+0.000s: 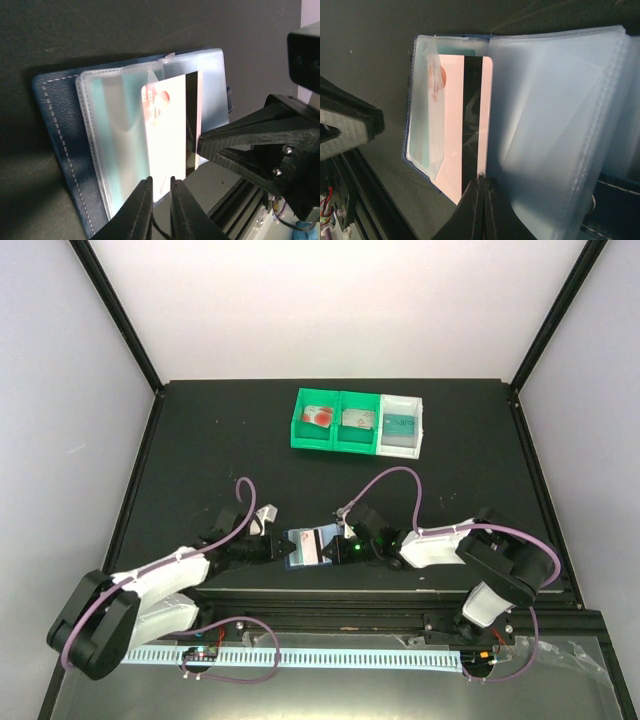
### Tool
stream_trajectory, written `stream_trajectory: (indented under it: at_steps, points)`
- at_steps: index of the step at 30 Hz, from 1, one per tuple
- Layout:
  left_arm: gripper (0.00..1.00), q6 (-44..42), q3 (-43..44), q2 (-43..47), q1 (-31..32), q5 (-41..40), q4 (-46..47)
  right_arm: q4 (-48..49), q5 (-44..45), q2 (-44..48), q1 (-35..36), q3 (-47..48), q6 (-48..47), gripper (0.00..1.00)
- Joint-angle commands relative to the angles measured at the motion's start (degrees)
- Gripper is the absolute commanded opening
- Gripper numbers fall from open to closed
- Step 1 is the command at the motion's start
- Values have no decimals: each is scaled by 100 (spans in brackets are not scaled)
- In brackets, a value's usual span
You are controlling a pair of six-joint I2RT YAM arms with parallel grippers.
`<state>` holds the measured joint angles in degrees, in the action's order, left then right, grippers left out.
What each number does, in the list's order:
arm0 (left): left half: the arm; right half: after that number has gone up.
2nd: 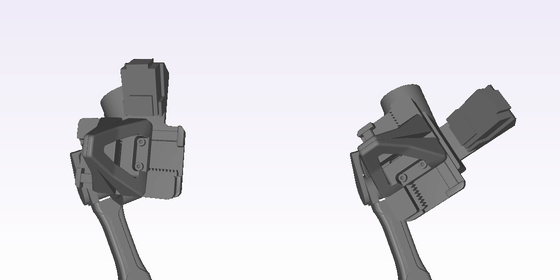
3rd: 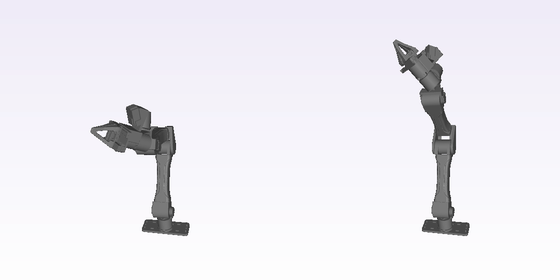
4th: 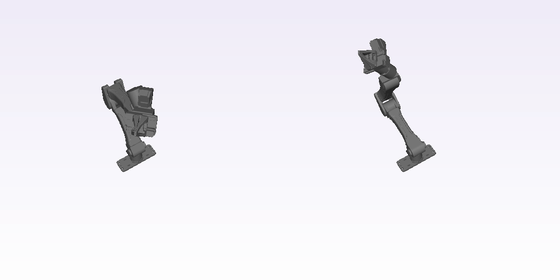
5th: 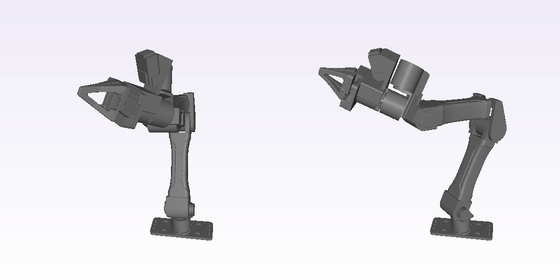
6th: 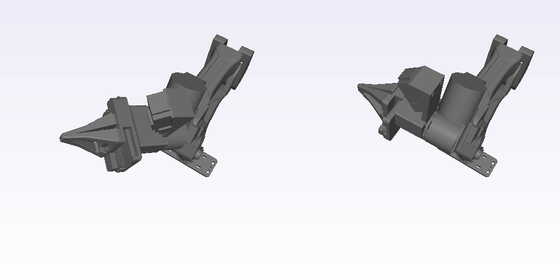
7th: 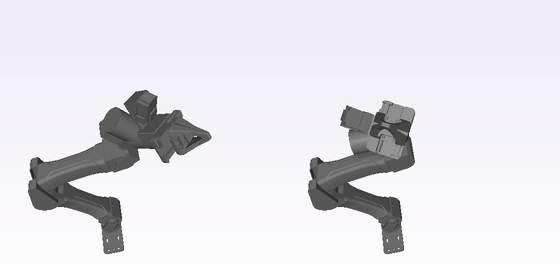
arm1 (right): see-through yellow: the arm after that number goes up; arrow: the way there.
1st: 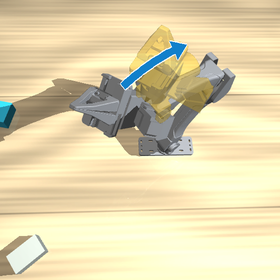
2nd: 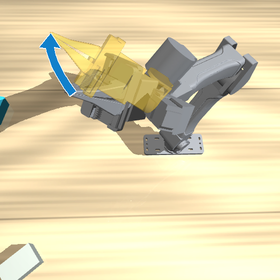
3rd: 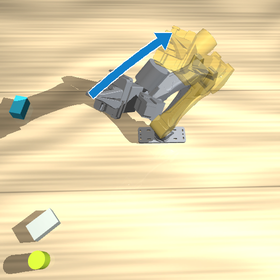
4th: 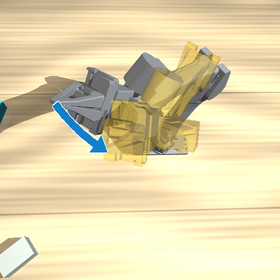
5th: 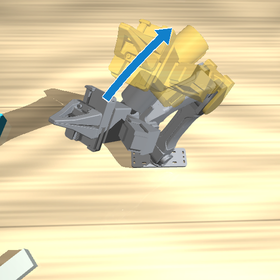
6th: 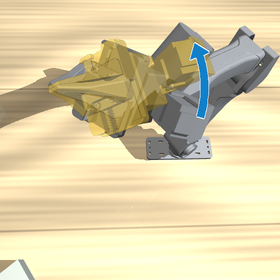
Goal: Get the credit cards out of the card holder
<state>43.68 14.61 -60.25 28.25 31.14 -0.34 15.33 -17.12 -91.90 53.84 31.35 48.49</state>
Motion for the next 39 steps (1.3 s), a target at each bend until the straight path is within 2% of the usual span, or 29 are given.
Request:
stream_trajectory:
  at_steps: [1, 7, 10, 16, 21, 26, 31, 35, 39]
  points:
    - [11, 30, 168, -572, 106, 444, 713, 30, -57, 63, -29, -4, -16, 1]
    - [5, 74, 270, -1414, 324, 465, 1140, 128, -92, -87, -32, 13, 9, 1]
    - [4, 56, 258, -1664, 351, 359, 1132, 233, -140, -124, -41, -33, 5, 5]
    - [3, 27, 166, -1813, 359, 203, 1118, 581, -173, -110, -133, -205, 1, 16]
    - [2, 55, 157, -1789, 359, 134, 1079, 814, -342, -267, -210, -200, 22, 17]
    - [2, 95, 134, -1742, 360, 137, 1084, 875, -407, -274, -219, -189, -15, 14]
    - [2, 123, 136, -1684, 365, 115, 1076, 860, -456, -194, -248, -199, -77, 1]
    - [3, 236, 113, -1534, 364, 118, 1087, 1049, -472, -122, -263, -289, -20, 1]
    - [9, 185, 297, -1099, 365, 35, 731, 1021, -474, -55, -262, -340, 25, 1]
